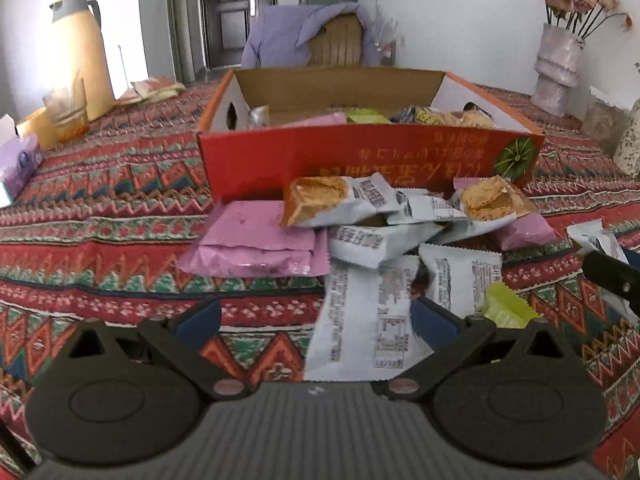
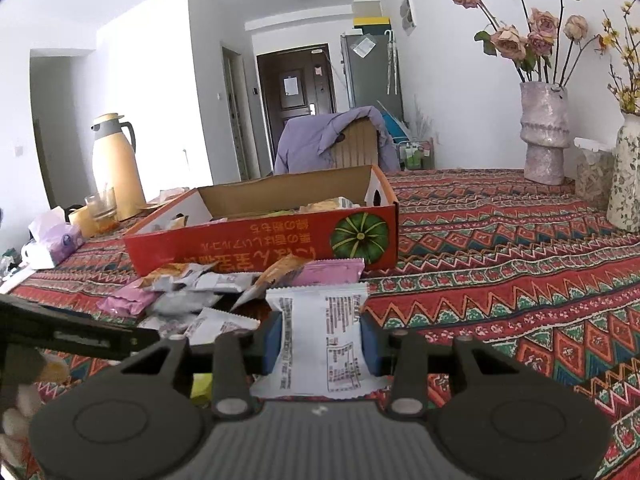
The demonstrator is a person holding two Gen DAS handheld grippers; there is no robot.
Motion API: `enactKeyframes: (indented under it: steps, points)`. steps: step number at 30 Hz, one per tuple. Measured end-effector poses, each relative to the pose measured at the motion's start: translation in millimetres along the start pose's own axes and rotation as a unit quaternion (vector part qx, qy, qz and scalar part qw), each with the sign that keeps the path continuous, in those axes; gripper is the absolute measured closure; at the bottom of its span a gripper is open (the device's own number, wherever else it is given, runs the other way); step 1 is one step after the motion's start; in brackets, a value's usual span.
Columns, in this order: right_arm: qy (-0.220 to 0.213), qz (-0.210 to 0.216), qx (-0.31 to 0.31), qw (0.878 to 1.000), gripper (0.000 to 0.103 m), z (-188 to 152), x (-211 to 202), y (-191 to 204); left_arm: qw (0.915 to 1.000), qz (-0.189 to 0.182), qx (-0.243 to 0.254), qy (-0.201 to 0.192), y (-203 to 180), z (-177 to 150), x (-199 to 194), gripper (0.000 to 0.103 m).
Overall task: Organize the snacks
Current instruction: 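Grasp a white printed packet with the left gripper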
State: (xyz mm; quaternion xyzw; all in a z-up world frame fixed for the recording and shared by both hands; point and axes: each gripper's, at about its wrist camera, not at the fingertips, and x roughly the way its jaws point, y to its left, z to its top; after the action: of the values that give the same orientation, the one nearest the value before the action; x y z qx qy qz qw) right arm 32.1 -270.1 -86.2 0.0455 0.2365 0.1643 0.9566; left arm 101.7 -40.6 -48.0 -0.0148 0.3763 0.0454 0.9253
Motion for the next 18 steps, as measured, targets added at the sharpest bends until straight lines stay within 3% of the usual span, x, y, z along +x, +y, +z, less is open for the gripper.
enactKeyframes:
  steps: [5, 8, 10, 13, 18]
  points:
    - [0.002, 0.004, 0.005, 1.0, 0.063, -1.0, 1.6, -2.1, 0.9998, 0.014, 0.005, 0.012, -6.8, 2.4, 11.3, 0.0]
    - [0.003, 0.006, 0.007, 1.0, 0.063, -2.3, 2.0, -3.1, 0.9998, 0.005, -0.002, 0.021, -6.2, 4.0, 16.6, 0.008]
    - [0.003, 0.007, 0.01, 1.0, 0.063, -2.5, 2.4, -4.4, 0.9999, -0.006, 0.008, 0.01, -8.6, 3.3, 13.0, 0.03]
    - [0.006, 0.01, 0.009, 1.0, 0.063, -3.9, 3.3, -3.2, 0.9995, -0.024, 0.019, 0.002, -13.3, 2.4, 7.6, 0.054]
    - [0.007, 0.015, 0.008, 1.0, 0.063, -5.0, 2.5, 0.8, 0.9984, -0.056, 0.009, -0.003, -9.2, -0.6, 2.7, 0.057]
